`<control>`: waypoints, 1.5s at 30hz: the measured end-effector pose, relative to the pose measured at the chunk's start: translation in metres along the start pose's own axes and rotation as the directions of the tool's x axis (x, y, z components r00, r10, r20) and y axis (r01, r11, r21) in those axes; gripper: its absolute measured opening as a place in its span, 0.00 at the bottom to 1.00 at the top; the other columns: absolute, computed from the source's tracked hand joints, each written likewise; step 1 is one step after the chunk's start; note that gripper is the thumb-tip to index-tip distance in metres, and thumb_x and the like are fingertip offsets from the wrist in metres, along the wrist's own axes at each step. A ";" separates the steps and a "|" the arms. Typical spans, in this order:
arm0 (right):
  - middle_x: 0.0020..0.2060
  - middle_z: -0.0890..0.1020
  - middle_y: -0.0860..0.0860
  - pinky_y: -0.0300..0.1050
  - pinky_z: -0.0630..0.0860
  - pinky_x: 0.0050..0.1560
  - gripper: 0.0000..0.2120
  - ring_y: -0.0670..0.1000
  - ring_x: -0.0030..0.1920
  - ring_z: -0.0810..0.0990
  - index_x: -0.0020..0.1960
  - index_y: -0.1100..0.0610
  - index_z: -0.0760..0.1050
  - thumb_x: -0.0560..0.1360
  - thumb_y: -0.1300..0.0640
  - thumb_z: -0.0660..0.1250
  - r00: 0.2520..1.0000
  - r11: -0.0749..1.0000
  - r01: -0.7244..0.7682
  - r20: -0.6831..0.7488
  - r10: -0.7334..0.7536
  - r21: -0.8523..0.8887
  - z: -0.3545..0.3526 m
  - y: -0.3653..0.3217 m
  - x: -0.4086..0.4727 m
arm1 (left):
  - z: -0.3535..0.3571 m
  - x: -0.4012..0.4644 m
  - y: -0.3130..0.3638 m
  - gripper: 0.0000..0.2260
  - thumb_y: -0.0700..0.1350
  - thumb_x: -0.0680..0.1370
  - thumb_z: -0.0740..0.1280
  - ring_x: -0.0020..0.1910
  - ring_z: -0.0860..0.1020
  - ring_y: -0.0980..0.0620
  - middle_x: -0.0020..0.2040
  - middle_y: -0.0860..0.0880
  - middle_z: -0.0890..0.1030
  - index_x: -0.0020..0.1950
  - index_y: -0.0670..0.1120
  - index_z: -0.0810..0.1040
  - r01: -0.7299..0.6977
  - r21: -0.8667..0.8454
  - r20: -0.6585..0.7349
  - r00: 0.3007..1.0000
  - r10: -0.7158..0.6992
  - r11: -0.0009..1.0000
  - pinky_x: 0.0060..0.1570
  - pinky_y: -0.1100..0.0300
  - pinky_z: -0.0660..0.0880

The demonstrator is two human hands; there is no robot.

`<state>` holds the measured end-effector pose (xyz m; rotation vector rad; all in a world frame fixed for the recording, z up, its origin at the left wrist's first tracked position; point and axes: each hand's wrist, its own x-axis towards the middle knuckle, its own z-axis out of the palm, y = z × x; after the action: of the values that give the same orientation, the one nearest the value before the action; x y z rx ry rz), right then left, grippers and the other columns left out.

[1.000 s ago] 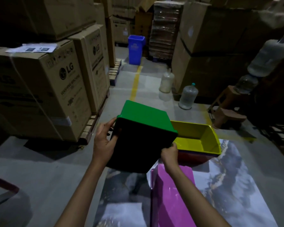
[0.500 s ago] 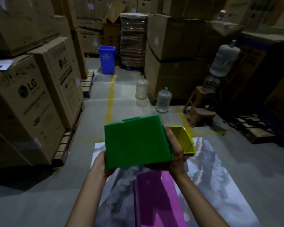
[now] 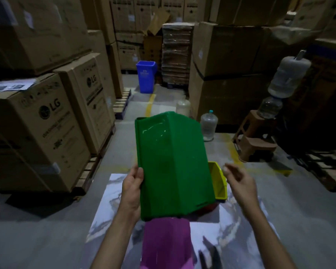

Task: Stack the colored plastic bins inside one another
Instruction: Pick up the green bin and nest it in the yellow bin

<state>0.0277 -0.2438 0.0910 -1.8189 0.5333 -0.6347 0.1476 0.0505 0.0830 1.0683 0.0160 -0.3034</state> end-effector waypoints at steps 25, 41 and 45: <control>0.45 0.79 0.44 0.35 0.71 0.37 0.11 0.50 0.49 0.81 0.58 0.55 0.76 0.81 0.50 0.72 0.996 0.985 0.088 0.007 -0.087 -0.146 -0.048 -0.059 0.105 | 0.091 -0.001 -0.091 0.17 0.35 0.73 0.72 0.62 0.76 0.45 0.59 0.51 0.82 0.60 0.48 0.84 -0.691 0.716 0.622 0.565 0.542 -0.102 0.61 0.41 0.75; 0.50 0.86 0.52 0.65 0.83 0.52 0.26 0.56 0.51 0.86 0.54 0.48 0.77 0.71 0.27 0.70 0.967 0.972 -0.235 -0.097 0.235 0.018 -0.005 0.127 0.123 | 0.018 0.109 -0.101 0.16 0.38 0.84 0.67 0.52 0.84 0.37 0.56 0.39 0.87 0.72 0.45 0.80 -0.077 0.889 -0.112 0.919 0.379 0.451 0.48 0.49 0.78; 0.50 0.86 0.53 0.59 0.83 0.54 0.24 0.58 0.51 0.86 0.58 0.53 0.78 0.73 0.35 0.70 0.944 0.944 -0.325 -0.087 0.320 -0.057 0.011 0.148 0.127 | 0.005 0.129 -0.120 0.15 0.37 0.83 0.68 0.49 0.85 0.38 0.54 0.38 0.88 0.70 0.44 0.82 -0.038 0.903 -0.097 0.952 0.289 0.428 0.49 0.48 0.79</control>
<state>0.1233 -0.3625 -0.0308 -1.7260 0.8947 -0.4660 0.2404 -0.0373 -0.0384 2.1902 -0.0433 0.0471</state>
